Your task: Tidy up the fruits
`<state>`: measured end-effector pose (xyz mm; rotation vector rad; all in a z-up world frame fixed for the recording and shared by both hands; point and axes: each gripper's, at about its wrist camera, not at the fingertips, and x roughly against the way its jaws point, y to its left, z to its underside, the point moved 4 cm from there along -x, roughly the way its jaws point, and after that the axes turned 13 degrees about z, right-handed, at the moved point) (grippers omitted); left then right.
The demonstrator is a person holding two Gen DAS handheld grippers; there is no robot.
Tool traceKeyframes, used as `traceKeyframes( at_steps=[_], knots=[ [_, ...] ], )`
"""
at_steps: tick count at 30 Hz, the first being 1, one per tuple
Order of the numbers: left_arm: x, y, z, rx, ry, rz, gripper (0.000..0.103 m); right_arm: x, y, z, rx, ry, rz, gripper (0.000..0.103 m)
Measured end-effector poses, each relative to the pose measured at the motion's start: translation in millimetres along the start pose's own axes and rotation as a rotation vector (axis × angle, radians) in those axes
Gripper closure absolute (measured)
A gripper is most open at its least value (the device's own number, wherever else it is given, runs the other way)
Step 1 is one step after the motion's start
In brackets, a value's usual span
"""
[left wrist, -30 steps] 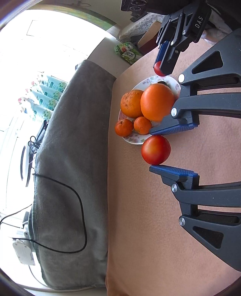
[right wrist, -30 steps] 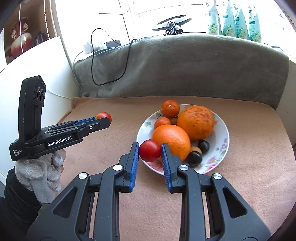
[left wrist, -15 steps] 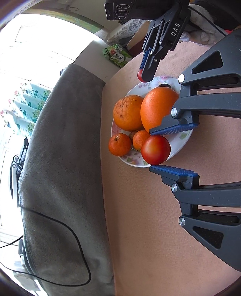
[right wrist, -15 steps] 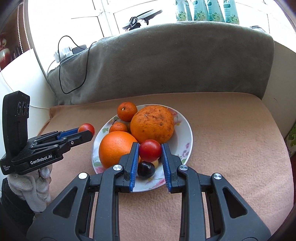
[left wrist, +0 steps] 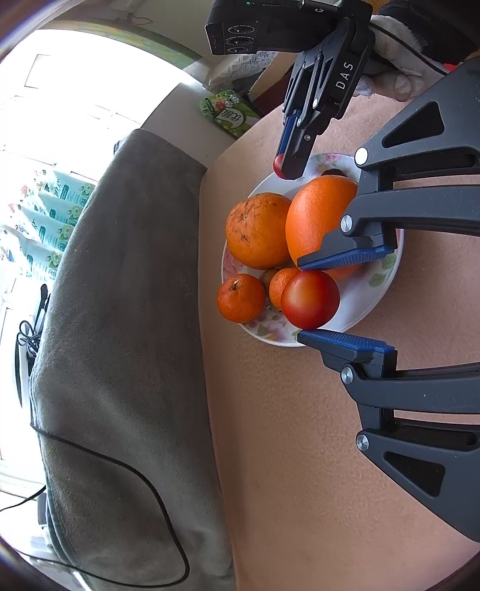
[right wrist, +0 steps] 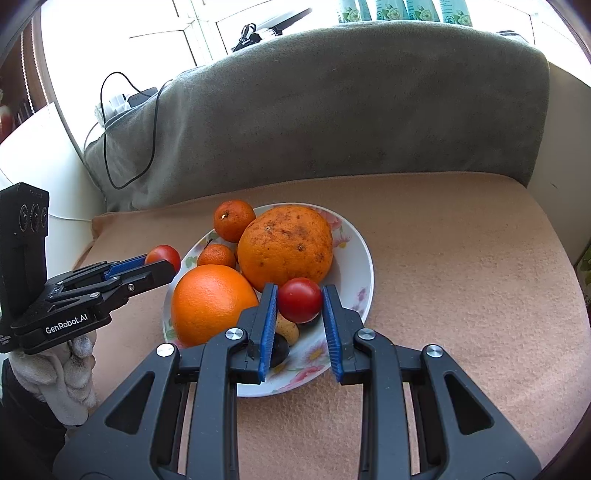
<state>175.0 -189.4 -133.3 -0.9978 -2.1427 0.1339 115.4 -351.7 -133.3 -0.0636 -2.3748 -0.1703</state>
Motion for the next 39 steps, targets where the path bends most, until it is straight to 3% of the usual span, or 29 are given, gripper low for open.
traceKeyframes(
  at_steps=[5,6,7,9,17,19,23,24,28,32,34,39],
  knots=[
    [1,-1,-1,-0.001,0.0,0.005,0.072,-1,0,-1,0.0,0.004,-0.003,0.077],
    [1,-2,-1,-0.002,0.0,0.006,0.072,0,0,-1,-0.001,0.004,-0.002,0.072],
    [2,-2,-1,-0.004,-0.002,0.007,0.071,0,0,-1,-0.002,0.001,-0.003,0.058],
    [3,-3,-3,-0.006,-0.008,0.01,0.068,4,-1,-2,-0.009,-0.015,-0.006,0.046],
    [17,-10,-3,-0.018,-0.033,0.011,0.064,23,4,-3,-0.01,-0.051,-0.017,0.046],
    [23,-13,-3,-0.022,-0.041,0.006,0.052,31,6,-1,-0.006,-0.06,-0.015,0.046],
    [38,-22,1,-0.039,-0.063,-0.002,0.048,47,10,4,0.002,-0.078,-0.009,0.046],
    [42,-24,2,-0.043,-0.067,-0.008,0.042,51,12,4,0.005,-0.083,-0.005,0.045],
    [57,-33,10,-0.053,-0.081,-0.046,0.03,70,16,9,0.015,-0.111,0.021,0.028],
    [69,-43,18,-0.072,-0.089,-0.084,0.027,83,20,14,0.019,-0.125,0.037,0.022],
    [75,-48,22,-0.077,-0.095,-0.1,0.027,89,21,17,0.016,-0.133,0.051,0.014],
    [88,-54,29,-0.078,-0.106,-0.159,0.02,102,20,22,0.01,-0.15,0.087,0.012]
  ],
)
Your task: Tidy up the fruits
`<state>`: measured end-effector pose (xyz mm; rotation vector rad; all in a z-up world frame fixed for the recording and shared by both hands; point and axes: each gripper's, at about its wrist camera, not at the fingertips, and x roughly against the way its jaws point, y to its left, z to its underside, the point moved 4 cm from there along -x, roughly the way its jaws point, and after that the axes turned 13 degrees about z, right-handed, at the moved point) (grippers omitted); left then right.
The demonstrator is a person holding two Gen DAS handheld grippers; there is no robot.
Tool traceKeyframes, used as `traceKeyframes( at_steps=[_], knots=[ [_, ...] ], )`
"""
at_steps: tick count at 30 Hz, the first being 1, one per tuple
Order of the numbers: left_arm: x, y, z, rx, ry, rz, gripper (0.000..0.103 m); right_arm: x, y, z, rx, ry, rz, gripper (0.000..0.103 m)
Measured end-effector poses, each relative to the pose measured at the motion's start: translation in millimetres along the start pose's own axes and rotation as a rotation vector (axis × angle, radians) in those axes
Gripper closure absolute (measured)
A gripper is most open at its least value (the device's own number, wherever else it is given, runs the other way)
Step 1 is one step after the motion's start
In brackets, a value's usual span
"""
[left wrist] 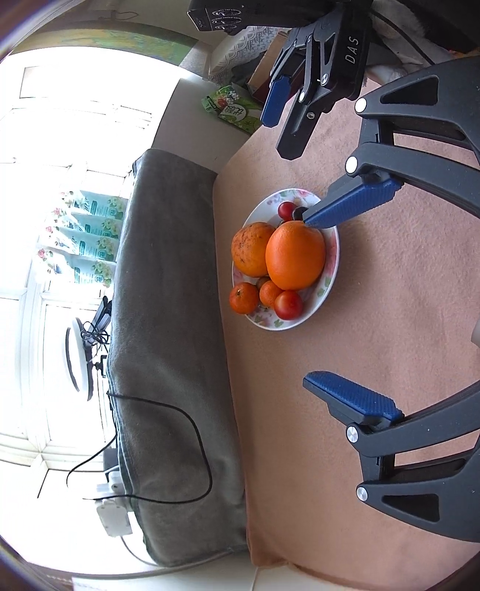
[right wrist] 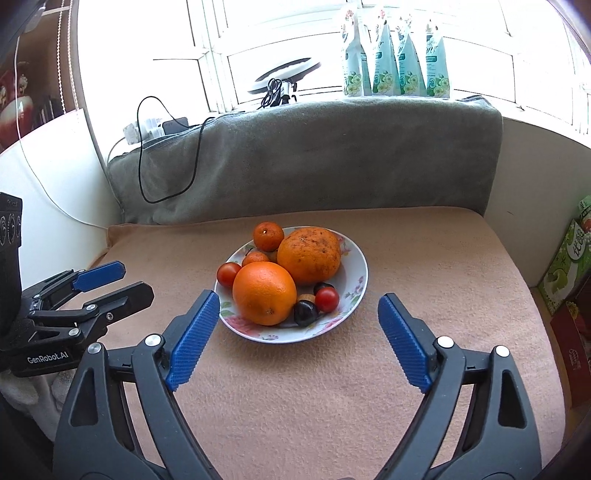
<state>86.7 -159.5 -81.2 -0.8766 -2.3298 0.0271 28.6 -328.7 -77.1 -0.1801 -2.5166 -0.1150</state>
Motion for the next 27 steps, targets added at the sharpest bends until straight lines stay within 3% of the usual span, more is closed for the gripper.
traceKeyframes(
  at_steps=[3,11,27],
  knots=[
    [5,1,2,0.013,-0.005,-0.02,0.02,4,-2,2,-0.002,0.001,0.016,0.008],
    [12,3,8,0.026,0.004,-0.06,0.02,10,-9,8,-0.015,0.001,0.036,0.007],
    [21,-3,15,0.003,0.014,-0.074,0.02,13,-11,15,-0.018,0.013,0.059,0.007]
  ],
)
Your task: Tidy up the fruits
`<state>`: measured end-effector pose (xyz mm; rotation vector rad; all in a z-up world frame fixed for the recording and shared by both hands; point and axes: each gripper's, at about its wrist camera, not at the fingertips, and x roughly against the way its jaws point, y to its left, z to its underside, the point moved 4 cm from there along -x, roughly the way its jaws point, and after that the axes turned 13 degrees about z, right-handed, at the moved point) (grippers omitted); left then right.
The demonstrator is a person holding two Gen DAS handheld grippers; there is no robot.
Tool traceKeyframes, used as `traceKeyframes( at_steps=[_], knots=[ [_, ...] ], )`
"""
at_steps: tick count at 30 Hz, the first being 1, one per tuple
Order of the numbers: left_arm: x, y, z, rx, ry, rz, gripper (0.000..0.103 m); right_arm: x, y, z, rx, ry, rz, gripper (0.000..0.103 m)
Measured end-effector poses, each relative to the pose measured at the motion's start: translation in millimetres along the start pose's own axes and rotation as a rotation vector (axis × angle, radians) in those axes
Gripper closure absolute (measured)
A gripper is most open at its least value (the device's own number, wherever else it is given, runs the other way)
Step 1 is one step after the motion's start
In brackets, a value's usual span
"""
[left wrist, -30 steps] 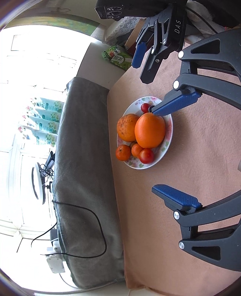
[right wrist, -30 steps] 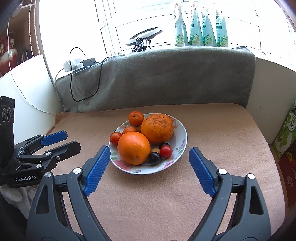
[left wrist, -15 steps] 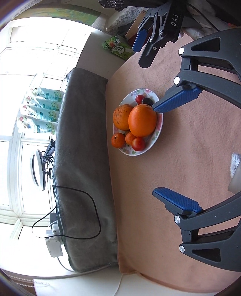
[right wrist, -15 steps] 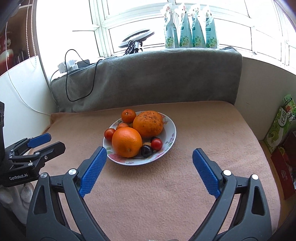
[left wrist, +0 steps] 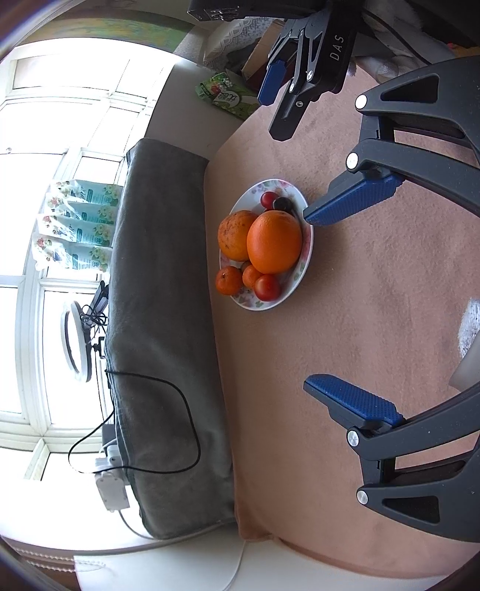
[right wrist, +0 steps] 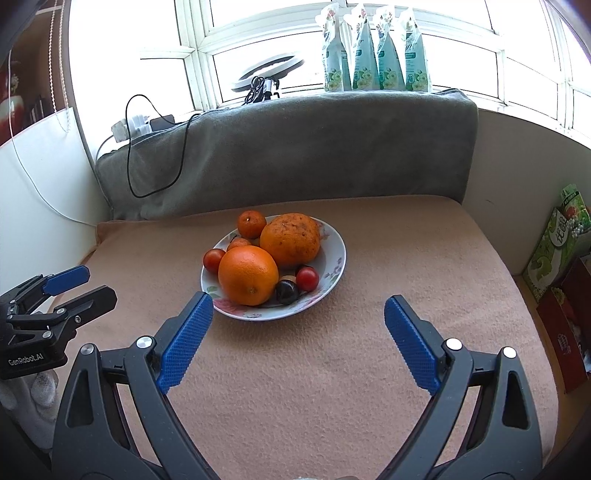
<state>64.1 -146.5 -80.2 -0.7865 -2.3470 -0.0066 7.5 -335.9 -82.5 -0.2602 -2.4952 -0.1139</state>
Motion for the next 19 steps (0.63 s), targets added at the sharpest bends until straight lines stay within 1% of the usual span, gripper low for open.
traceKeyframes(
  at_steps=[6,10,19],
  knots=[
    [2.4,-1.9,0.6,-0.011,-0.012,-0.003,0.02,-1.4,-1.7,1.5,-0.009,0.01,0.001,0.007],
    [3.0,-2.6,1.2,-0.011,-0.013,0.009,0.02,-2.6,-1.4,2.0,-0.009,0.015,0.001,0.007],
    [2.1,-2.0,2.4,-0.007,-0.005,0.01,0.02,-8.9,-2.4,4.7,-0.009,0.03,0.012,0.007]
  ],
)
